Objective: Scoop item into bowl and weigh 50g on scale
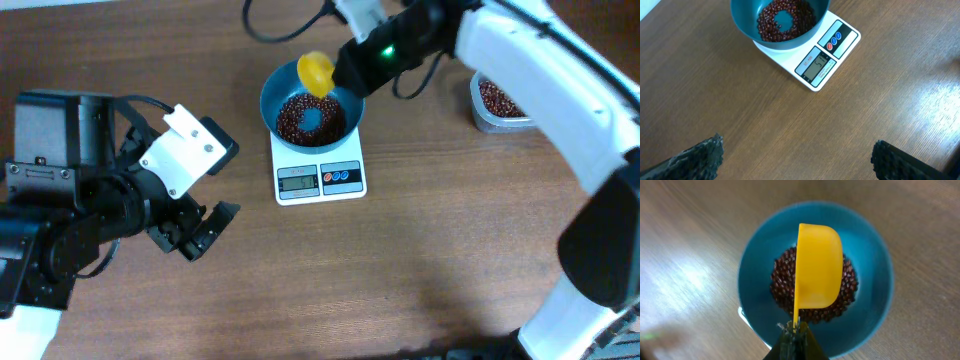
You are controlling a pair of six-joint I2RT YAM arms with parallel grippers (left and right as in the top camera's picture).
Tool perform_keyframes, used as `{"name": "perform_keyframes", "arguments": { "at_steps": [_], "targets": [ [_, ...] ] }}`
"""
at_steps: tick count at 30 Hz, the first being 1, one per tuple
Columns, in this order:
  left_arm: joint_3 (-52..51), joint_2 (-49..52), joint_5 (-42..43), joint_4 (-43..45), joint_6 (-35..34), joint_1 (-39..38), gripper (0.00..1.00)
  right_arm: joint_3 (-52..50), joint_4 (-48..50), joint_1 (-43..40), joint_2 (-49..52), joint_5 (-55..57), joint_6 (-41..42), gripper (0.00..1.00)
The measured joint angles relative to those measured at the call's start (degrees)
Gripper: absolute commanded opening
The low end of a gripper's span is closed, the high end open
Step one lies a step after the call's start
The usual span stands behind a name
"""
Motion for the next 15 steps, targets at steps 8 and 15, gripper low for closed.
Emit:
{"name": "perform_keyframes", "arguments": {
  "at_steps": [8,15],
  "targets": [
    [0.00,0.00,0.00,0.00,0.00,0.00,0.99,-0.02,-1.86,4.20,2.34,7.23,-2.56,0.05],
    [0.00,0.00,0.00,0.00,0.02,0.00,0.99,-0.02,-2.19,5.57,5.49,11.08,-7.45,0.05]
  ]
}}
